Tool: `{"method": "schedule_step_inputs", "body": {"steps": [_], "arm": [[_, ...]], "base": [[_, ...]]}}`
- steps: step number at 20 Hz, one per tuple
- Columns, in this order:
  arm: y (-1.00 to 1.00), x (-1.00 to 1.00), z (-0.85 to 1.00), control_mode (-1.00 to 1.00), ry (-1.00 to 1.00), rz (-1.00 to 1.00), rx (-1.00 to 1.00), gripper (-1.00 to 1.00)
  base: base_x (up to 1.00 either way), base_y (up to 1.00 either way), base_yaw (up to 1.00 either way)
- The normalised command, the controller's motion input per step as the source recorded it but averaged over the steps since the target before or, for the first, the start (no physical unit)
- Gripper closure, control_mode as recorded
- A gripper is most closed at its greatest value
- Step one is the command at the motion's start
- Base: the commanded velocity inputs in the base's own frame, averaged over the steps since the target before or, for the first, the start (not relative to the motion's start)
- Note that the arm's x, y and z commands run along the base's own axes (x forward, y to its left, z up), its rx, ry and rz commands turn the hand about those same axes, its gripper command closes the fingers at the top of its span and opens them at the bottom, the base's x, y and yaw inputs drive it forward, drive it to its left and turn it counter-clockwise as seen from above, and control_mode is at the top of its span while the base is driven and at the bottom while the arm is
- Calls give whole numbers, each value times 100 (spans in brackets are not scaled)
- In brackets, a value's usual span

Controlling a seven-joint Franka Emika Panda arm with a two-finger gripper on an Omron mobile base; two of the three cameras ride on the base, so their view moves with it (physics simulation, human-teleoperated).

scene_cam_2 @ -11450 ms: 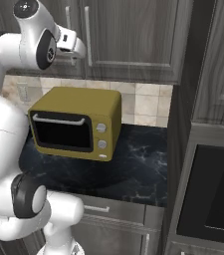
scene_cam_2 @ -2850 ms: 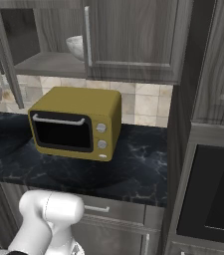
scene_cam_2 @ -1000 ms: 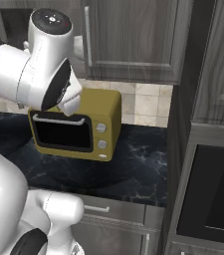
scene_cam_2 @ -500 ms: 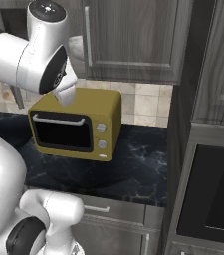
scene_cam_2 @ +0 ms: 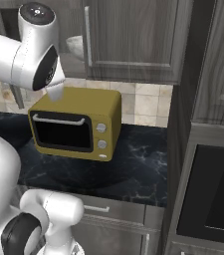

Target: Move the bowls from the cabinet to the plates on the dining table.

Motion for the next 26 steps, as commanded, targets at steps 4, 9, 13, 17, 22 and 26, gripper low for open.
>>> {"method": "schedule_step_inputs", "body": {"steps": [4, 9, 13, 17, 22, 26], "arm": [[21, 35, 0, -100, 0, -4, 17, -100], [19, 31, 0, -100, -3, 0, 14, -100], [8, 24, 0, -100, -2, 4, 9, -100], [9, 16, 1, -100, -6, 15, 8, -100], [11, 6, 0, -100, -3, 27, 8, -100], [23, 1, 3, -100, 1, 32, 10, -100]], "base": [[0, 0, 0], [0, 0, 0], [0, 0, 0], [0, 0, 0], [0, 0, 0], [0, 0, 0]]}}
